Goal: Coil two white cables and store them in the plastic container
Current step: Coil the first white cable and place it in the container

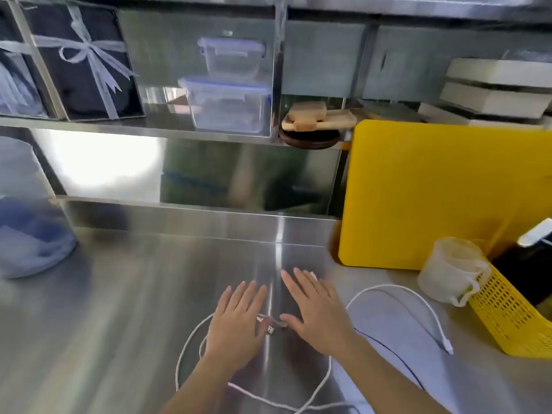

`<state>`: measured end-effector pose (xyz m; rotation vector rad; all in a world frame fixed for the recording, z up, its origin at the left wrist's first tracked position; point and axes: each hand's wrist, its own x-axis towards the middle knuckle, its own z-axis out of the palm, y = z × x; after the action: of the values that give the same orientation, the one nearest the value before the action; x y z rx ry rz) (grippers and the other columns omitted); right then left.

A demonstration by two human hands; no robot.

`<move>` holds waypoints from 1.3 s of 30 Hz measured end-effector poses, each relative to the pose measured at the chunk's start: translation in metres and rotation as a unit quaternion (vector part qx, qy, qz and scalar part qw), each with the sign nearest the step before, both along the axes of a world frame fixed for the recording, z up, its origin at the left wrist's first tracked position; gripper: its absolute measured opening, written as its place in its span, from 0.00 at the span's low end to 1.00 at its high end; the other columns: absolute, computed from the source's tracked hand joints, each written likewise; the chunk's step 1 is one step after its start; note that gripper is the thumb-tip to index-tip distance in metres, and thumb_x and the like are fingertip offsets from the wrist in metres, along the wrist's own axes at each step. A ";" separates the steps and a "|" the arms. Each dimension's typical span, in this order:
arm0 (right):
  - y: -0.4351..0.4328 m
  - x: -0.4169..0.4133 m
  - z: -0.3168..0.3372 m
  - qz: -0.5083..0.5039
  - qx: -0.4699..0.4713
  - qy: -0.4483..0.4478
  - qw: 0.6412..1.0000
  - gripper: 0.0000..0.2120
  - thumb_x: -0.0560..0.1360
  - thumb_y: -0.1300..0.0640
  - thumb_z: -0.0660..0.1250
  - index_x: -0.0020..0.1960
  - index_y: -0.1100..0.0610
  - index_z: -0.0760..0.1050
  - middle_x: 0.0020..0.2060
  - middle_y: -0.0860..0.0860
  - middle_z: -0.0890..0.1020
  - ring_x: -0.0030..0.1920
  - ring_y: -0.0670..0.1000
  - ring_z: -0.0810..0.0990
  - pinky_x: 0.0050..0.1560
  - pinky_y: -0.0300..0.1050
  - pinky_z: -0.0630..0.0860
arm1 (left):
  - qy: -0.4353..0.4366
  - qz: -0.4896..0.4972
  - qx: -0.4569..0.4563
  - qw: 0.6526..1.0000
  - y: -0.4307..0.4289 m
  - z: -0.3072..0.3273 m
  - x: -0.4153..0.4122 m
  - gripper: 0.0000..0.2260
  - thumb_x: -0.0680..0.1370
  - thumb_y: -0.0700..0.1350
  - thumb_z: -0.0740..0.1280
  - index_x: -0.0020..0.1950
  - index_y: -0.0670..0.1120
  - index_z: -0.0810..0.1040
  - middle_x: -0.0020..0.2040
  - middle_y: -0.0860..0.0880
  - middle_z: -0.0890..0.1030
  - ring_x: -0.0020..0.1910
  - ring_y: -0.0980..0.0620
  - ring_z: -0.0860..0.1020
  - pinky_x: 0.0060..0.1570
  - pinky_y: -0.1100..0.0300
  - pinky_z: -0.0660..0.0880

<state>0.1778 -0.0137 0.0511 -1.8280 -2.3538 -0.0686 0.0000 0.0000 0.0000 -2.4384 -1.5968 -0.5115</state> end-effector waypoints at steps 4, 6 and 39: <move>0.006 -0.006 -0.032 0.058 -0.133 0.020 0.989 0.40 0.65 0.35 0.35 0.74 0.49 0.43 0.75 0.52 0.55 0.74 0.53 0.54 0.72 0.52 0.54 | 0.015 -0.029 0.033 0.999 0.006 -0.027 0.001 0.17 0.70 0.50 0.58 0.49 0.47 0.84 0.47 0.49 0.85 0.49 0.47 0.84 0.57 0.52 0.65; 0.007 -0.012 -0.046 0.065 -0.135 0.027 0.988 0.38 0.67 0.37 0.39 0.73 0.53 0.55 0.72 0.54 0.64 0.71 0.53 0.63 0.68 0.50 0.61 | 0.006 -0.057 0.052 0.997 0.009 -0.037 0.000 0.11 0.69 0.47 0.59 0.40 0.49 0.81 0.38 0.51 0.83 0.39 0.48 0.83 0.52 0.55 0.65; -0.072 -0.033 0.136 0.032 -0.145 0.647 0.748 0.04 0.76 0.60 0.63 0.45 0.59 0.76 0.28 0.50 0.75 0.28 0.46 0.72 0.31 0.38 0.73 | -0.793 0.085 -0.283 0.533 -0.017 0.225 0.025 0.10 0.80 0.41 0.59 0.40 0.41 0.73 0.31 0.47 0.74 0.28 0.52 0.74 0.24 0.63 0.74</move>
<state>0.1452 -0.0854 0.1868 -1.1179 -1.3657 1.2061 0.0253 -0.0172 0.2254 -1.5439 -2.6218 -3.1991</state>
